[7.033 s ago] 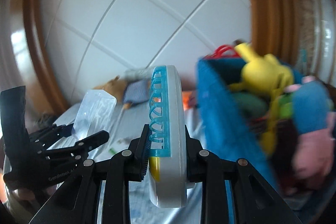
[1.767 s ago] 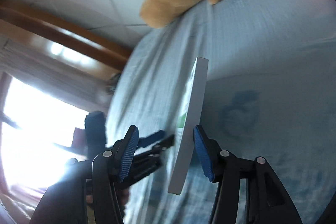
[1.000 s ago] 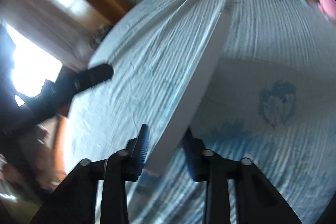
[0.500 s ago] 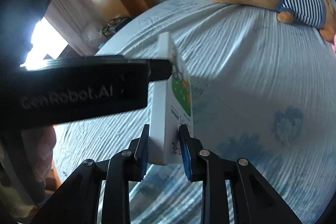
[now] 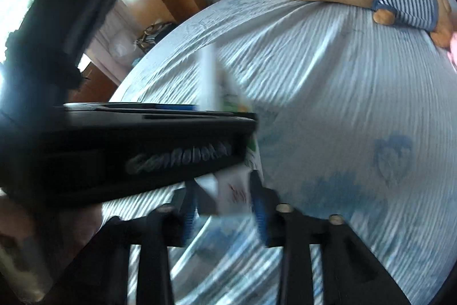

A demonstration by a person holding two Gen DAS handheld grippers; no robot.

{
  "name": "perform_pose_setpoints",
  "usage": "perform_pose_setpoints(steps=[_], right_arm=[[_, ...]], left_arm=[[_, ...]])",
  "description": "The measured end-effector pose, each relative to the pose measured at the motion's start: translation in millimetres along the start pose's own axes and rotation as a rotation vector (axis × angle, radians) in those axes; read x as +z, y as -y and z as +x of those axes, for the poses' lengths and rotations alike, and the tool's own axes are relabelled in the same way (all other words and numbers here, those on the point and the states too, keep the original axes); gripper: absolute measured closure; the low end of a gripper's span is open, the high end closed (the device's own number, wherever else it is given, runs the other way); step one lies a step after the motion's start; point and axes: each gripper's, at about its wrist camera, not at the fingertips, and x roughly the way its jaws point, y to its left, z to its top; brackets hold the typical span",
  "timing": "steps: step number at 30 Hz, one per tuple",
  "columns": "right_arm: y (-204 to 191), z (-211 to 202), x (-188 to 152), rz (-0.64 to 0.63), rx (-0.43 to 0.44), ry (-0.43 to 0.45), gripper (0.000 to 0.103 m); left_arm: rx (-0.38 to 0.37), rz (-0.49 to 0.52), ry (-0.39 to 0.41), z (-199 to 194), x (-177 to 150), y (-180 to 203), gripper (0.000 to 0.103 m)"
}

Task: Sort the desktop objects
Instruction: 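Tilt the white green-labelled box up with the right tool while the left tool grasps its edge, then grasp the pink Peppa Pig plush with the right tool while the left tool holds the box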

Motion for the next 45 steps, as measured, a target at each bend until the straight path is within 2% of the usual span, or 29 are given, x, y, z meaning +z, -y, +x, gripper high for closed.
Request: perform_pose_setpoints(steps=[2,4,5,6,8,11,14,15,16,17,19,23,27,28,30,31,32,37,42,45], right_arm=[[6.5,-13.3,-8.1,0.014,0.002,0.000,0.039],[15.5,-27.7,-15.6,0.032,-0.012,0.005,0.030],[22.8,-36.8,-19.1,0.040,-0.050,0.012,0.028],[33.8,-47.2,-22.2,0.056,-0.091,0.023,0.026],[55.7,-61.3,-25.2,0.100,-0.150,0.045,0.010],[94.7,-79.0,-28.5,0.184,-0.233,0.074,0.008],[124.1,-96.3,-30.9,0.243,-0.256,0.107,0.008],[134.5,-102.0,-29.3,0.257,-0.267,0.118,0.010],[144.9,-107.7,-27.7,0.271,-0.279,0.129,0.024],[155.9,-113.3,-25.5,0.285,-0.290,0.140,0.053],[185.4,-122.4,-13.2,0.321,-0.315,0.155,0.077],[242.1,-144.4,21.7,0.340,-0.412,0.190,0.077],[301.2,-160.2,63.2,0.337,-0.533,0.224,0.076],[313.0,-160.5,71.6,0.331,-0.561,0.225,0.069],[334.5,-157.6,92.9,0.274,-0.617,0.225,0.043],[344.0,-155.2,104.0,0.238,-0.639,0.224,0.018],[351.7,-150.6,114.7,0.196,-0.655,0.210,0.005],[392.1,-125.8,160.9,0.017,-0.757,0.125,0.005],[417.6,-95.3,181.5,-0.095,-0.690,0.002,0.000],[429.2,-70.9,188.8,-0.165,-0.730,-0.061,0.000]], left_arm=[[-0.005,0.008,0.013,-1.7,-2.5,1.7,0.070],[-0.001,0.021,0.028,-4.5,-4.3,6.2,0.085],[-0.015,0.030,0.035,-6.2,-4.0,9.2,0.088],[-0.020,0.041,0.043,-7.7,-3.4,13.5,0.089],[-0.010,0.069,0.062,-10.0,-0.9,25.6,0.089],[0.009,0.097,0.067,-7.8,2.7,39.5,0.089],[0.033,0.094,0.020,8.8,1.7,44.7,0.089],[0.044,0.090,0.013,13.2,1.2,47.1,0.089],[0.047,0.088,0.015,15.1,2.5,51.2,0.089],[0.039,0.091,0.029,13.5,6.3,57.5,0.089],[0.027,0.101,0.060,9.6,14.8,71.2,0.090],[-0.014,0.150,0.144,-2.7,50.2,113.2,0.090],[-0.037,0.179,0.201,0.8,92.8,155.0,0.090],[-0.042,0.187,0.213,3.9,102.9,165.3,0.090],[-0.048,0.204,0.233,11.7,122.1,182.1,0.090],[-0.050,0.210,0.238,16.1,130.2,189.4,0.090],[-0.052,0.215,0.238,22.1,136.7,195.1,0.090],[-0.053,0.236,0.218,60.5,163.2,208.3,0.090],[-0.049,0.270,0.190,90.4,168.2,215.5,0.090],[-0.053,0.283,0.192,96.7,171.2,220.3,0.090]])
